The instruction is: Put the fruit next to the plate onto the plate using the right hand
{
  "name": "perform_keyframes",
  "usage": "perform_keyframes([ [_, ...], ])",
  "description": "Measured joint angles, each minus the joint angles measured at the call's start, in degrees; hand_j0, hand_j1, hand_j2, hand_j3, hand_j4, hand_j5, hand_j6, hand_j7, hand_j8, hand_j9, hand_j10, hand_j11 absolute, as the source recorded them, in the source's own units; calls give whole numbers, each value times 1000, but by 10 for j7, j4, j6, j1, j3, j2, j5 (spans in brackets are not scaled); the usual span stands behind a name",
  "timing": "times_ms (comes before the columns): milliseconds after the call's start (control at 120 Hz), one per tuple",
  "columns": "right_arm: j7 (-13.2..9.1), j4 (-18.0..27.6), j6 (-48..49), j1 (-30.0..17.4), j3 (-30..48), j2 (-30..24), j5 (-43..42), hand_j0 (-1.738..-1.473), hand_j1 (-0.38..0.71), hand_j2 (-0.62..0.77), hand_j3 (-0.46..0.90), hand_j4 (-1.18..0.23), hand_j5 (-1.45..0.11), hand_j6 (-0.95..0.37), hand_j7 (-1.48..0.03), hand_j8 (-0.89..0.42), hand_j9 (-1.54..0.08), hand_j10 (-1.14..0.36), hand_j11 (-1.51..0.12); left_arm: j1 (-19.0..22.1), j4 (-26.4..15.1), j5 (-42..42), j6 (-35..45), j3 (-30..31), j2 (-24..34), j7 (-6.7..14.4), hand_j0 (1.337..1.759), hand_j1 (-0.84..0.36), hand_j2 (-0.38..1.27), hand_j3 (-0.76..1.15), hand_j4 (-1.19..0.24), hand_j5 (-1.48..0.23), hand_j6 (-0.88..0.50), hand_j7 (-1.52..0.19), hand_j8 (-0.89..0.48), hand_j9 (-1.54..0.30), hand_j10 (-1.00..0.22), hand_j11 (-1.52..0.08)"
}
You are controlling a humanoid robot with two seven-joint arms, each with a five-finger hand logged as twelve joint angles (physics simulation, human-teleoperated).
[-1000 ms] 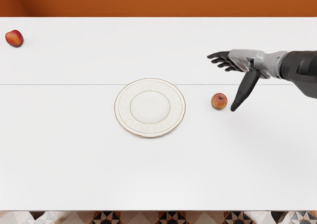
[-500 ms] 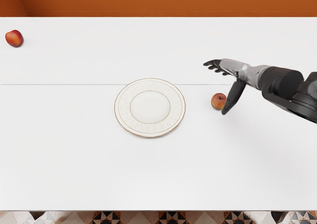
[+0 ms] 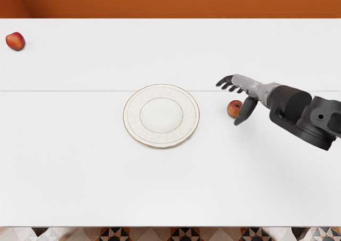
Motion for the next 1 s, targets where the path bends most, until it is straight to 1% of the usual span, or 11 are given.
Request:
perform_keyframes([
  [317, -2, -12, -34, 0, -29, 5, -11, -1658, -2, -55, 0, -294, -379, -296, -378, -295, -379, -294, -379, 0, 0, 0, 0, 0, 0, 0, 1658, 69, 47, 0, -233, -304, -233, -304, -233, -304, -233, -304],
  [550, -3, -50, -40, -1, -37, 28, -13, -1658, 2, -56, 0, -298, -384, -299, -383, -298, -383, -297, -383, 0, 0, 0, 0, 0, 0, 0, 1658, 69, 47, 0, -233, -304, -233, -304, -233, -304, -233, -304],
  [1000, -3, -81, -52, -6, -44, 42, -16, -1658, 10, -57, 0, -304, -391, -305, -391, -304, -391, -303, -391, 0, 0, 0, 0, 0, 0, 0, 1658, 69, 47, 0, -233, -304, -233, -304, -233, -304, -233, -304],
])
